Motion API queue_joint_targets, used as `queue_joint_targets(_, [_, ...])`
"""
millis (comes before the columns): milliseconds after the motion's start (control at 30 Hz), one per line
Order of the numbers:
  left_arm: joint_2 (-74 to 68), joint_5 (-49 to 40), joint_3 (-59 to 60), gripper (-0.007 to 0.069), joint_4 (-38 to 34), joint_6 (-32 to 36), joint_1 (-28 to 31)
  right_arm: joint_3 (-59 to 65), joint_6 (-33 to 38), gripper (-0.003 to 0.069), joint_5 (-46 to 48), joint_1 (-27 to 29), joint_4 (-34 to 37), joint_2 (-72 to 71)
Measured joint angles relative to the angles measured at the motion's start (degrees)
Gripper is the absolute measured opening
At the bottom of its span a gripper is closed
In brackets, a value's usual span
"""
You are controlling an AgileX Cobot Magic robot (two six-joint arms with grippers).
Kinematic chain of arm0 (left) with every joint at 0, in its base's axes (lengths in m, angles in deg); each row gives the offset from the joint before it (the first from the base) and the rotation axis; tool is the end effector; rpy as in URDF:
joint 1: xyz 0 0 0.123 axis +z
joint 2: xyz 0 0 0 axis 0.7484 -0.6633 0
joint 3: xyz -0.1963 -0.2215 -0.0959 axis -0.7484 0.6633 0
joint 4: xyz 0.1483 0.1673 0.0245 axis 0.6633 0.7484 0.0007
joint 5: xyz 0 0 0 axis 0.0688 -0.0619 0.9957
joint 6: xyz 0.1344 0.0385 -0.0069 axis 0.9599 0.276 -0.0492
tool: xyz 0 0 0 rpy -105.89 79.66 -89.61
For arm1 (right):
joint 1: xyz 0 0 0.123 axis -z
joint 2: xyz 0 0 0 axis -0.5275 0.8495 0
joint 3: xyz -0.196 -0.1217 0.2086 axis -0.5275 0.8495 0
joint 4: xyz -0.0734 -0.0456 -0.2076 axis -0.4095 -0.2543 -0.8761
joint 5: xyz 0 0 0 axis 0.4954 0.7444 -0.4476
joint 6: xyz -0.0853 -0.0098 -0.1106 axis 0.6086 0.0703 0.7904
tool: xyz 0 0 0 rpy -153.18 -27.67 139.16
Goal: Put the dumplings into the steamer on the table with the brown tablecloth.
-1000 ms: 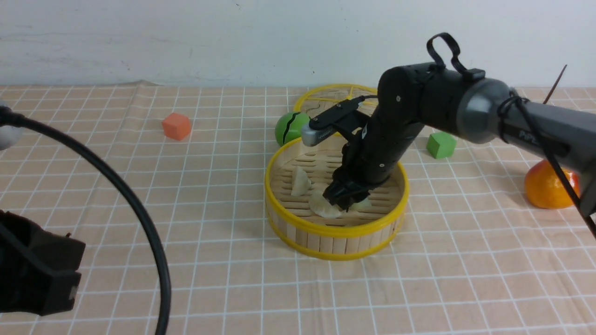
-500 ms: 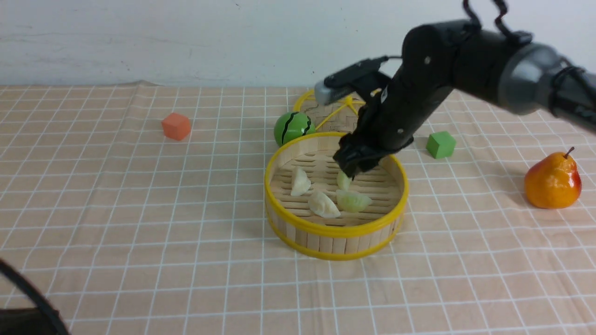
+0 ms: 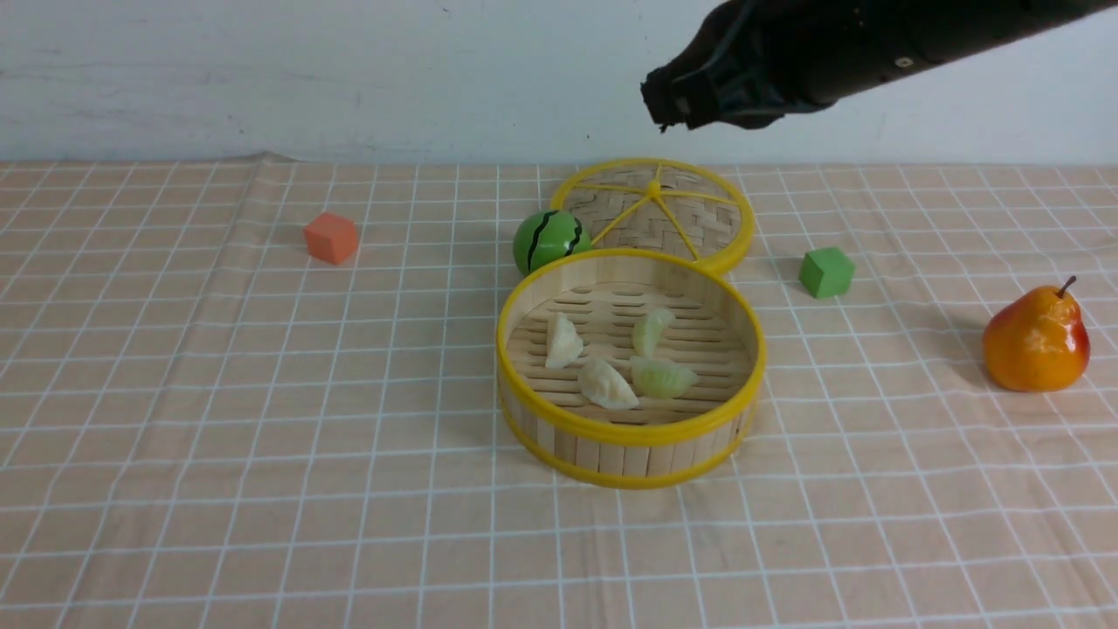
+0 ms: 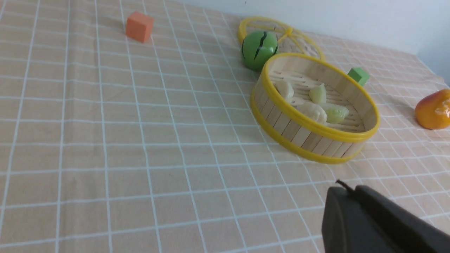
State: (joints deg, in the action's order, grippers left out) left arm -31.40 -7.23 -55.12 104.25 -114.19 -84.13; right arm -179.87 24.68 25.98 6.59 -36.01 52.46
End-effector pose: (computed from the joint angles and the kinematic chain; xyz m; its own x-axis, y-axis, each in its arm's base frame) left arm 0.0375 0.0100 0.2738 -0.3436 -0.2302 -0.9105 0.2887 0.8966 -0.3357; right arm 0.3010 0.1975 0.4270 -0.3659 -0.2795 -0.8877 -0.7237 0.6851 0.0826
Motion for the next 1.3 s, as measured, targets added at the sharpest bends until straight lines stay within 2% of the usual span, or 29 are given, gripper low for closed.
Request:
queue_joint_targets(67, [-0.01,0.93,0.50,0.0017,0.30,-0.05,0.00,3.90,2.50,-0.0019,-3.19,0.00,2.62,-2.64])
queue_joint_targets(167, [0.01,1.21,0.72,0.0020,0.37,-0.05,0.00,12.07,9.59,-0.0019,-9.65,0.00,8.48,-8.41])
queue_joint_targets(200, [0.06,1.21,0.72,0.0020,0.42,-0.05,0.00,17.12,14.12,-0.0018,-12.90,0.00,11.62,-12.42])
queue_joint_targets(300, [0.06,0.99,0.72,0.0020,0.42,-0.05,0.00,22.06,19.64,-0.0018,-14.99,0.00,15.67,-17.01])
queue_joint_targets(367, [0.06,0.29,0.72,0.0020,0.42,-0.05,0.00,27.31,26.08,-0.0017,-16.11,0.00,20.93,-22.95])
queue_joint_targets(500, [0.06,-0.47,0.72,0.0022,0.42,-0.11,0.00,32.82,30.86,-0.0014,-16.52,0.00,27.03,-30.98])
queue_joint_targets(767, [0.06,-0.60,0.72,0.0036,0.42,-0.15,0.00,36.22,31.78,-0.0010,-16.88,0.00,30.07,-38.17])
queue_joint_targets(1300, [0.06,-0.77,0.72,0.0047,0.42,-0.22,0.00,36.39,32.13,0.0003,-14.66,0.00,30.50,-37.99])
